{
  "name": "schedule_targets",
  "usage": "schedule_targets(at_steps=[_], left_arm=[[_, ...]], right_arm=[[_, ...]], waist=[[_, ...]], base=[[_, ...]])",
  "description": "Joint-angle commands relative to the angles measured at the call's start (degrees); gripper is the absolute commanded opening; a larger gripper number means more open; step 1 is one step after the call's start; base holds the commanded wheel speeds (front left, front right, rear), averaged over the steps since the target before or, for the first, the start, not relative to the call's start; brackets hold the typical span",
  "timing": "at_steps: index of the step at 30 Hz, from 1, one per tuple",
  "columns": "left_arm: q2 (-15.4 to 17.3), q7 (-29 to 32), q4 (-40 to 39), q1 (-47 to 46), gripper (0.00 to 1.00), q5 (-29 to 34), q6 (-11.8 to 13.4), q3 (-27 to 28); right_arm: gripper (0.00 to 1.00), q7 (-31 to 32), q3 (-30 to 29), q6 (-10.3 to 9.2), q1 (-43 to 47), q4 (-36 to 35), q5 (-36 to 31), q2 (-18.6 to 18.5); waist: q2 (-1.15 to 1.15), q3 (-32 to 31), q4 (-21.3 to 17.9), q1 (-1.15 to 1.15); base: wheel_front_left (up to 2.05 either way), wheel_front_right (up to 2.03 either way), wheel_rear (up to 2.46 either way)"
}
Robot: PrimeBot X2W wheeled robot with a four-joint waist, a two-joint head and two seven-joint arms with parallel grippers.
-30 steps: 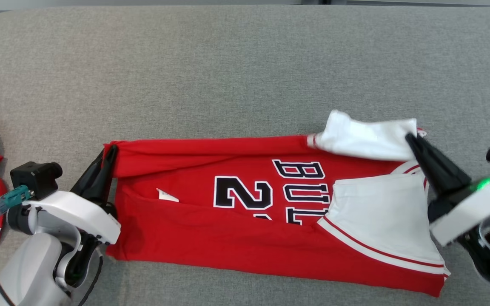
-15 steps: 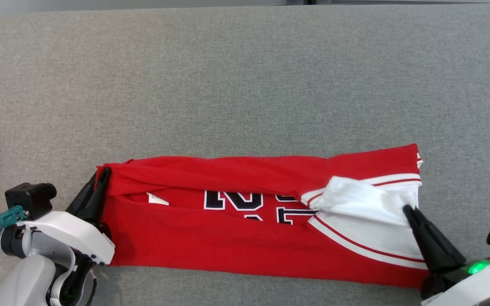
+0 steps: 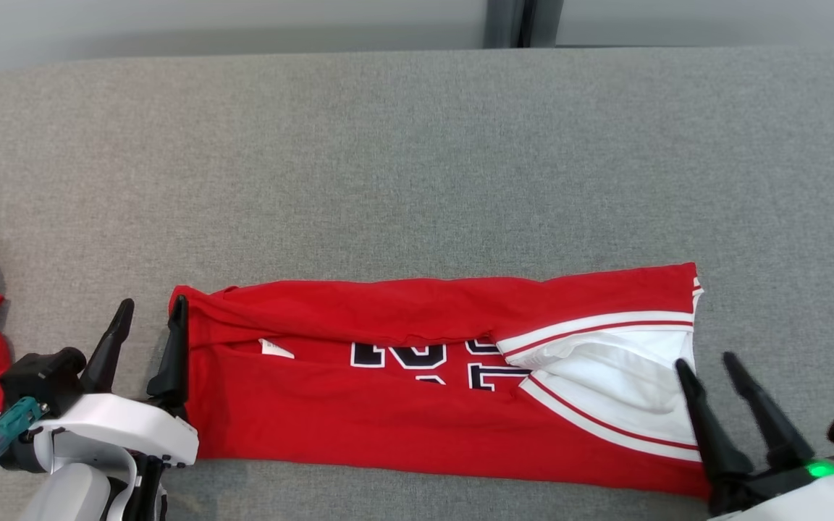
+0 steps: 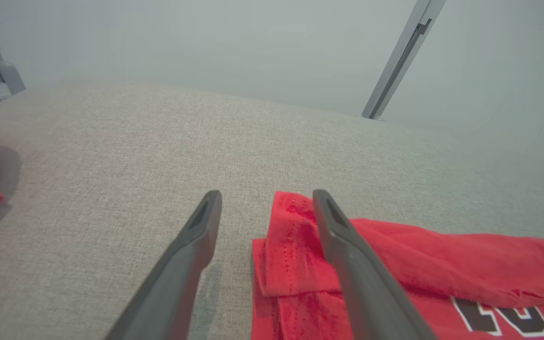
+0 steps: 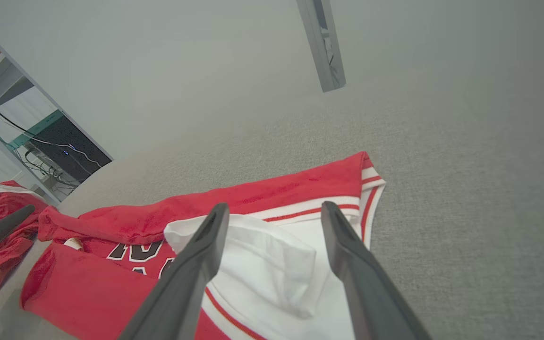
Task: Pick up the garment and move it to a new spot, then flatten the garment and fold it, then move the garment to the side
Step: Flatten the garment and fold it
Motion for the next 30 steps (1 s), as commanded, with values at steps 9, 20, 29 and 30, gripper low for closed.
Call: schedule_targets(at_steps=[9, 20, 29, 30], left_arm=[[-2.58, -0.76, -10.62, 4.75, 1.00, 10.11, 4.07, 7.61], [-4.78, -0.79, -19.33, 11.79, 1.00, 20.07, 5.10, 12.75], [-6.56, -0.79, -18.61, 15.26, 1.00, 21.65, 4.63, 11.36], [-6.63, -0.79, -18.47, 15.36, 1.00, 21.71, 4.56, 11.34]], right_arm=[[1.00, -6.92, -7.42, 0.04, -2.07, -0.57, -7.15, 2.74], [1.00, -6.86, -10.60, 0.03, -5.21, 3.01, -12.64, 1.60], [1.00, -7.63, -11.31, 0.03, -3.82, 6.11, -13.91, 1.51], [1.00, -7.68, -11.31, 0.03, -3.79, 6.31, -13.89, 1.60]], waist=[[0.00, -4.18, 0.25, 0.00], [0.00, -6.64, 0.46, 0.00], [0.00, -8.07, 1.54, 0.00], [0.00, -8.14, 1.61, 0.00]], base=[[0.00, 0.00, 0.00], [0.00, 0.00, 0.00], [0.00, 0.00, 0.00], [0.00, 0.00, 0.00]])
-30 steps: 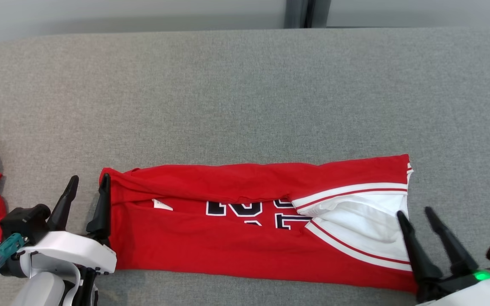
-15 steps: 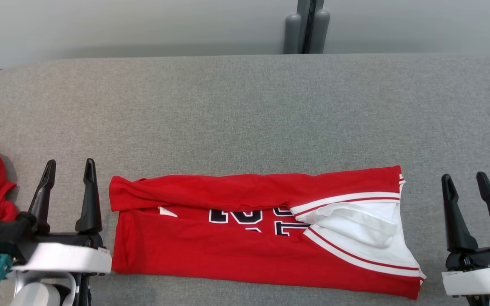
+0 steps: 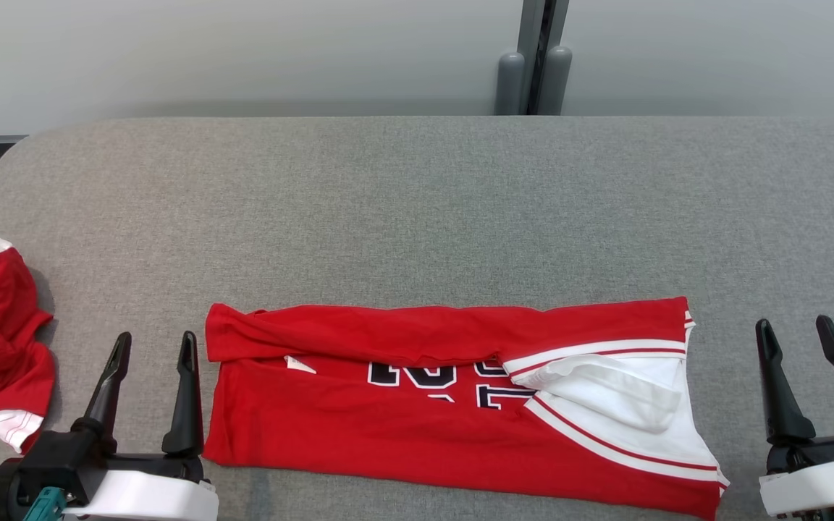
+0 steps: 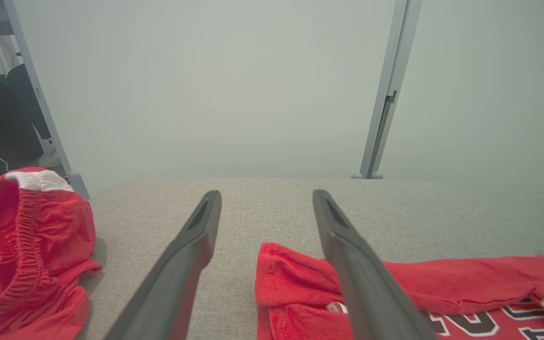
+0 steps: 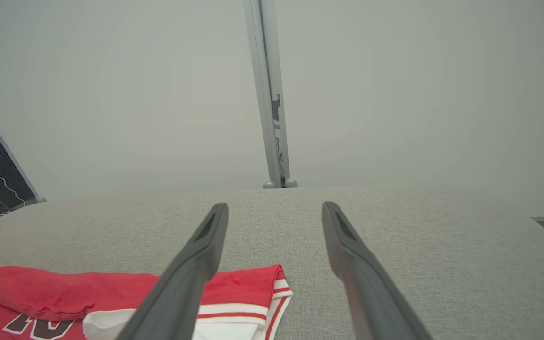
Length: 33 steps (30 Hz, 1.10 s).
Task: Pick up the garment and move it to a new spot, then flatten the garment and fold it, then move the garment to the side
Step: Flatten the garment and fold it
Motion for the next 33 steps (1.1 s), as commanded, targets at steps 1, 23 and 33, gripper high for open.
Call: schedule_targets(at_steps=[1, 23, 33], left_arm=[[-0.09, -0.25, 0.37, 0.08, 1.00, 0.43, -0.26, -0.02], [-2.34, -0.25, 3.00, -4.06, 1.00, 1.71, -3.08, -0.41], [-2.84, -0.25, 4.90, -4.28, 1.00, 1.95, -4.31, -1.11]], right_arm=[[1.00, -0.53, -0.29, 0.04, 0.42, 0.46, -0.28, -0.03], [1.00, -0.82, 2.26, 0.04, -4.25, 17.25, 3.56, 0.20], [1.00, 1.73, 7.79, 0.03, -4.50, 26.65, 7.15, 0.65]], waist=[[0.00, -0.16, 0.19, 0.00], [0.00, 2.21, 4.15, 0.00], [0.00, 2.35, 4.79, 0.00]], base=[[0.00, 0.00, 0.00], [0.00, 0.00, 0.00], [0.00, 0.00, 0.00]])
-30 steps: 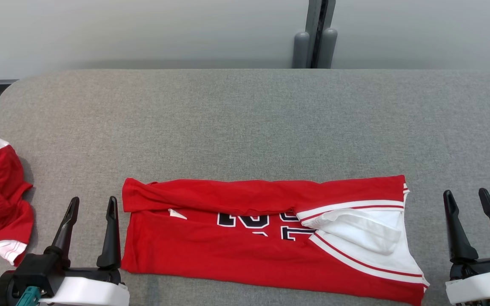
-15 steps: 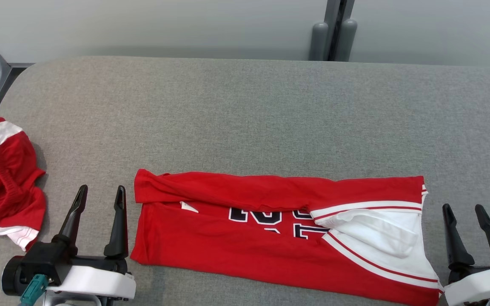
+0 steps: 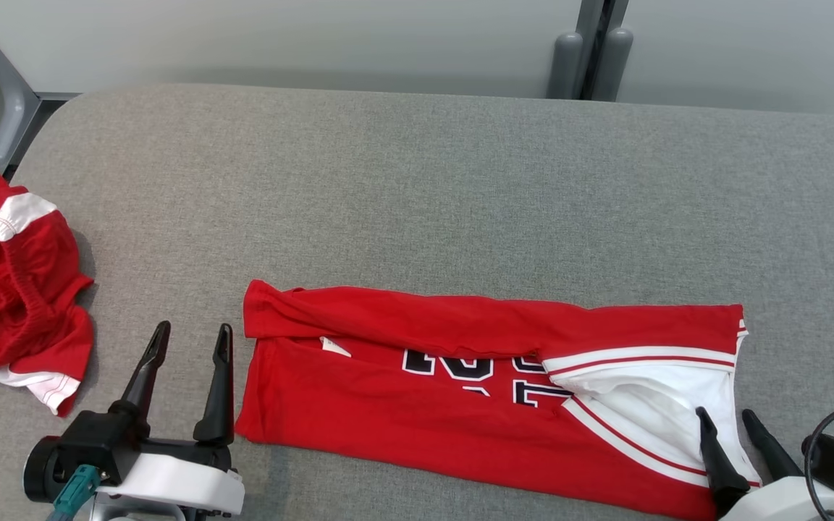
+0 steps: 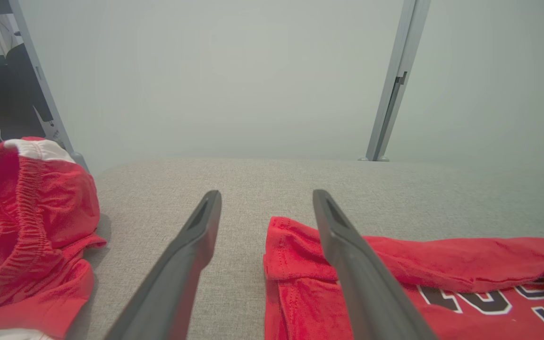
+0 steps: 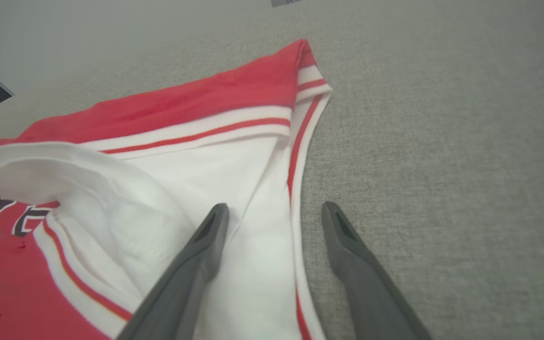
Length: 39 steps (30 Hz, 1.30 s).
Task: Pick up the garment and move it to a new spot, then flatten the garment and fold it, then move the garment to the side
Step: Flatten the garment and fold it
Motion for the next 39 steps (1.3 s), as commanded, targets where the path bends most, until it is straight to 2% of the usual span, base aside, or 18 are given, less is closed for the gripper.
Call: schedule_targets(at_steps=[1, 5, 6, 7, 8, 17, 30, 34, 39], left_arm=[[0.19, -0.25, 0.16, -1.10, 1.00, 0.02, -0.30, 0.03], [0.32, -0.25, 0.49, -1.79, 1.00, 0.13, -0.47, -0.19], [0.36, -0.25, 0.55, -1.70, 1.00, 0.17, -0.48, -0.19], [0.36, -0.25, 0.60, -1.72, 1.00, 0.17, -0.49, -0.23], [0.33, -0.25, 0.57, -1.87, 1.00, 0.17, -0.52, -0.26], [0.44, -0.25, -0.01, -2.39, 1.00, 0.71, -0.12, 0.36], [0.30, -0.25, -0.60, -2.01, 1.00, 1.18, 0.07, 1.26], [0.51, -0.25, -0.67, -2.32, 1.00, 1.39, 0.04, 1.32], [0.76, -0.25, -0.45, -2.56, 1.00, 1.29, -0.23, 1.03]], right_arm=[[1.00, 1.00, 0.66, 0.02, -0.07, 1.15, 0.69, -0.31], [1.00, 2.37, 2.78, 0.03, -1.13, 3.33, 1.91, -0.26], [0.65, 3.33, 3.25, 0.02, -1.30, 4.03, 2.32, -0.22], [0.40, 3.58, 3.85, 0.03, -1.56, 4.51, 2.44, -0.28], [0.00, 3.60, 4.19, 0.03, -1.86, 4.85, 2.84, -0.26], [0.00, 3.17, 6.19, -0.03, -4.37, 5.64, 5.69, -2.42], [0.00, -0.20, -1.30, -0.17, -2.17, 5.63, 8.44, -9.79], [0.00, -0.47, -3.00, -0.11, -2.12, 4.23, 8.62, -11.15], [0.00, 0.80, -1.32, 0.01, -2.58, -0.93, 8.76, -11.47]], waist=[[0.00, 0.14, -0.01, 0.00], [0.00, 0.46, -0.18, 0.00], [0.00, 0.49, -0.22, 0.00], [0.00, 0.56, -0.27, 0.00], [0.00, 0.61, -0.29, 0.00], [0.00, 0.92, -0.75, 0.00], [0.00, 1.37, -3.22, 0.00], [0.00, 1.44, -4.30, 0.00], [0.00, 1.40, -5.60, 0.00]], base=[[0.00, 0.00, 0.00], [0.00, 0.00, 0.00], [0.00, 0.00, 0.00], [0.00, 0.00, 0.00], [0.00, 0.00, 0.00], [0.00, 0.00, 0.00], [0.00, 0.00, 0.00], [0.00, 0.00, 0.00], [0.00, 0.00, 0.00]])
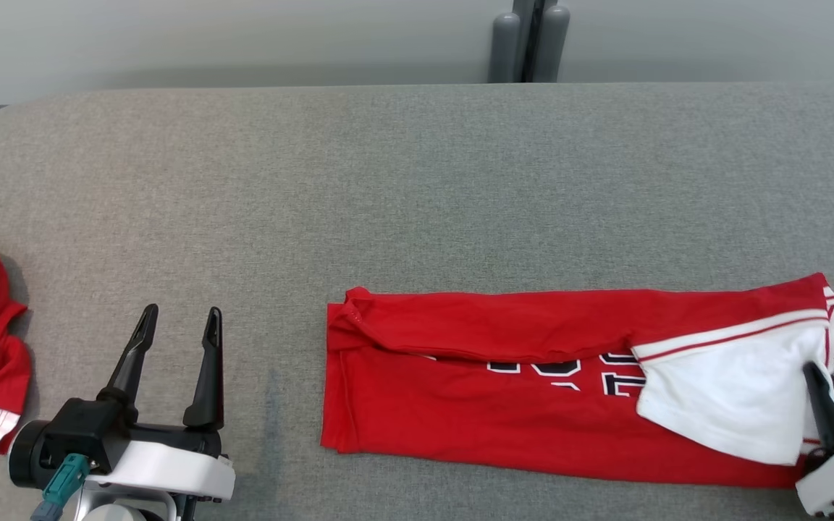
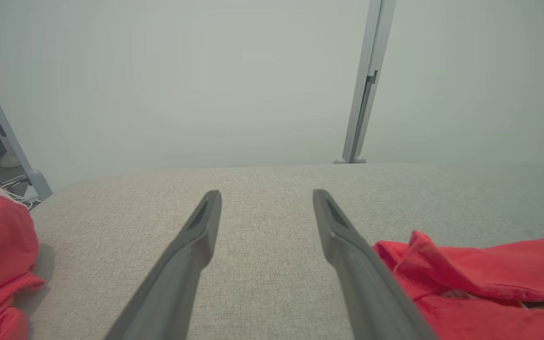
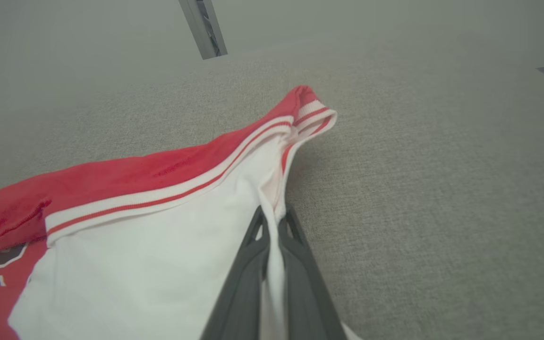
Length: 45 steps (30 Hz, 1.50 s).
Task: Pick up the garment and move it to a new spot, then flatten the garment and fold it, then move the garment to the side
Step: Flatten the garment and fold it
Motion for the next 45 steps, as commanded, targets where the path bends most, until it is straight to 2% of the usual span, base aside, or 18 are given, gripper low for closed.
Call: schedule_targets(at_steps=[1, 6, 11, 16, 20, 21, 27, 34, 40, 41, 42, 43, 45], left_arm=[[0.46, -0.25, 0.01, -1.26, 1.00, 0.10, -0.18, 0.06], [0.90, 0.01, -0.07, -1.18, 1.00, -0.04, 0.08, -0.11], [1.06, 0.23, -0.16, -1.40, 1.00, -0.11, 0.04, -0.46], [0.84, 0.30, -0.19, -1.81, 1.00, -0.09, 0.06, -0.97], [0.39, 0.20, 0.21, -2.75, 1.00, -0.10, -0.27, -1.52], [0.39, 0.20, 0.21, -2.75, 1.00, -0.10, -0.27, -1.52], [-0.71, -0.04, 1.01, -3.69, 1.00, -0.09, -0.75, -2.01], [-2.04, -0.17, 2.13, -4.69, 1.00, 0.45, -1.58, -2.60], [-2.83, -0.23, 3.04, -5.70, 1.00, 1.19, -2.48, -2.37], [-2.87, -0.23, 3.10, -5.81, 1.00, 1.39, -2.63, -2.20], [-2.93, -0.24, 3.19, -5.88, 1.00, 1.47, -2.70, -2.07], [-3.08, -0.24, 3.21, -5.96, 1.00, 1.47, -2.80, -1.93], [-3.27, -0.24, 3.29, -5.94, 1.00, 1.68, -2.85, -1.56]], right_arm=[[0.00, 0.32, 0.47, 0.00, -0.55, -2.36, -0.10, -0.53], [0.00, 3.71, 2.82, 0.01, -1.05, -14.37, -3.03, 0.69], [0.00, 9.18, 7.08, 0.01, -2.34, -24.62, -5.94, 3.70], [0.00, 12.30, 14.25, 0.01, -5.78, -29.91, -7.06, 8.41], [0.00, 12.45, 20.86, 0.01, -8.94, -28.12, -6.32, 12.69], [0.00, 12.45, 20.86, 0.01, -8.94, -28.12, -6.32, 12.69], [0.00, 11.31, 29.24, 0.01, -12.80, -19.22, -2.44, 16.47], [0.00, 5.43, 33.87, 0.01, -17.57, -7.92, 0.81, 17.98], [0.00, 0.93, 38.16, 0.01, -21.66, -1.87, 5.39, 18.06], [0.37, 0.31, 39.05, 0.01, -22.24, -1.19, 6.12, 18.06], [0.91, -0.26, 39.90, 0.01, -22.75, -0.81, 6.74, 18.09], [1.00, -1.11, 40.69, 0.01, -23.44, -0.56, 7.09, 18.10], [1.00, -2.20, 41.98, 0.01, -24.45, -0.13, 7.56, 18.05]], waist=[[0.00, -0.08, -0.51, 0.00], [0.00, -0.60, -1.61, 0.00], [0.00, -1.00, -1.70, 0.00], [0.00, -0.90, -0.95, 0.00], [0.00, -0.87, 0.54, 0.00], [0.00, -0.87, 0.54, 0.00], [0.00, -0.55, 3.49, 0.00], [0.00, 0.97, 6.40, 0.00], [0.00, 2.27, 7.79, 0.00], [0.00, 2.37, 7.88, 0.00], [0.00, 2.46, 7.93, 0.00], [0.00, 2.52, 7.93, 0.00], [0.00, 2.55, 7.75, 0.00]], base=[[0.00, 0.00, 0.00], [0.00, 0.00, 0.00], [0.00, 0.00, 0.00], [0.00, 0.00, 0.00], [0.00, 0.00, 0.00], [0.00, 0.00, 0.00], [0.00, 0.00, 0.00], [0.00, 0.00, 0.00], [0.00, 0.00, 0.00], [0.00, 0.00, 0.00], [0.00, 0.00, 0.00], [0.00, 0.00, 0.00], [0.00, 0.00, 0.00]])
